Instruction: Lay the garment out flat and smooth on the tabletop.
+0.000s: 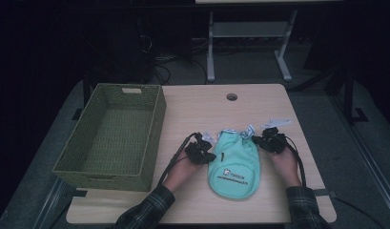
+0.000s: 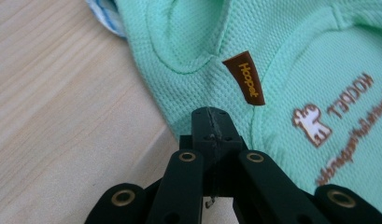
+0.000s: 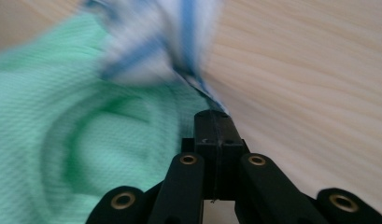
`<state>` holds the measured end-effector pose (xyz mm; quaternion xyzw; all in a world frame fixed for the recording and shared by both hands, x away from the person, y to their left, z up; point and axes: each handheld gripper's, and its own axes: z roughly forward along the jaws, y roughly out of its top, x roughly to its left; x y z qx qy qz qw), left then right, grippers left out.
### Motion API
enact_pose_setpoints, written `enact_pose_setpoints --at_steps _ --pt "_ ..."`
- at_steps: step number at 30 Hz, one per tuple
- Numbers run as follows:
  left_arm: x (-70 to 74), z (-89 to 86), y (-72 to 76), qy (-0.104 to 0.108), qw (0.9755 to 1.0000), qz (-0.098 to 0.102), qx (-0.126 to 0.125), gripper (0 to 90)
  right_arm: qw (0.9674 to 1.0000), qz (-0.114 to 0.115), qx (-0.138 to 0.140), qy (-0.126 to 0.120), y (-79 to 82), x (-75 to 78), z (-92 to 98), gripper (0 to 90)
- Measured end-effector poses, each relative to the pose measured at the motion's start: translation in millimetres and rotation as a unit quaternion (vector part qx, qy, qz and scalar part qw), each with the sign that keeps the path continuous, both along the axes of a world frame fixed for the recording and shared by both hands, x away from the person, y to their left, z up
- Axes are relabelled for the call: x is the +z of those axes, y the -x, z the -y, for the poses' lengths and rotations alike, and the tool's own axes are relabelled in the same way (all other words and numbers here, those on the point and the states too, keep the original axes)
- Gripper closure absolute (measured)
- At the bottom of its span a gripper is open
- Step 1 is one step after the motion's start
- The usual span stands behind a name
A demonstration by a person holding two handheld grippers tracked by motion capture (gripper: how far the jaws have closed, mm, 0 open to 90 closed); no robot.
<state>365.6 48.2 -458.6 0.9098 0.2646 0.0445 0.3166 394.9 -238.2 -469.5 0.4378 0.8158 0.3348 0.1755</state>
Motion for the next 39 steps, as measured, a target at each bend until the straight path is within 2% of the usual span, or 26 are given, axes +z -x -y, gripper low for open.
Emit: enact_pose_setpoints --at_steps 1,3,6,7,8,10,12,13,15,17,21,26,30,33,34,35,36,39 --pt "-0.1 -0.1 0.2 0.0 1.0 -0.001 0.0 89.8 1.0 0.005 -0.002 0.003 -2.2 -1.1 1.8 90.0" --pt "-0.5 -0.2 0.5 0.002 1.0 0.001 0.002 89.9 0.9999 0.004 -0.011 -0.006 -5.6 -2.0 3.9 90.0" --pt "-0.4 0.0 1.5 0.002 1.0 0.001 0.003 89.8 0.9999 0.011 -0.013 0.0 -7.8 -2.0 2.5 90.0" --pt "-0.4 0.4 2.3 0.0 1.0 0.004 0.002 89.8 0.9998 0.01 -0.013 -0.007 -7.5 -1.3 2.1 90.0" --pt "-0.2 0.8 3.1 0.0 1.0 0.003 0.003 89.8 0.9997 0.01 -0.01 -0.02 -6.4 0.3 2.4 90.0" --pt "-0.6 1.4 4.6 0.011 0.9998 -0.013 0.004 89.7 0.9989 0.01 0.001 -0.047 -2.0 5.9 2.6 90.0" --pt "-1.8 2.8 8.0 0.028 0.9991 -0.031 0.003 89.7 0.9985 0.013 0.015 -0.051 4.9 11.6 0.1 90.0" --pt "-0.8 2.8 9.4 0.019 0.9993 -0.03 -0.009 89.7 0.9982 0.015 0.021 -0.054 8.8 13.6 -1.2 90.0" --pt "0.4 5.2 14.0 0.012 0.9993 -0.031 -0.015 89.7 0.9975 0.012 0.033 -0.062 17.5 17.3 -2.6 90.0" --pt "2.0 6.1 17.0 -0.001 0.9993 -0.027 -0.026 89.6 0.997 0.011 0.045 -0.062 25.1 19.4 -3.6 90.0" --pt "4.8 6.2 20.0 -0.011 0.9994 -0.018 -0.027 86.4 0.9968 0.006 0.063 -0.048 38.2 20.7 -6.0 90.0" --pt "11.6 3.0 16.6 -0.004 0.9998 -0.007 -0.02 84.3 0.9965 -0.008 0.076 -0.034 51.0 17.0 -6.1 90.0" --pt "12.2 2.2 14.3 0.014 0.9999 -0.006 -0.006 83.4 0.9958 -0.021 0.085 -0.027 62.2 15.5 -6.0 90.0" --pt "7.1 4.8 12.5 0.004 0.9999 -0.01 -0.013 83.2 0.9957 -0.029 0.086 -0.012 68.9 11.6 -3.4 90.0" --pt "4.1 7.3 13.0 0.009 0.9999 -0.013 -0.006 83.3 0.9957 -0.035 0.085 -0.01 70.7 9.8 -2.3 90.0" --pt "2.7 7.6 11.9 -0.004 0.9998 -0.012 -0.015 83.3 0.9958 -0.039 0.083 -0.005 72.1 7.7 -1.2 90.0" --pt "1.7 7.9 11.9 0.0 0.9998 -0.012 -0.015 83.8 0.9956 -0.042 0.084 -0.002 72.8 5.0 -0.2 90.0" --pt "2.2 7.4 13.8 -0.005 0.9998 -0.01 -0.017 85.5 0.9952 -0.045 0.085 -0.015 75.2 2.7 3.1 90.0"
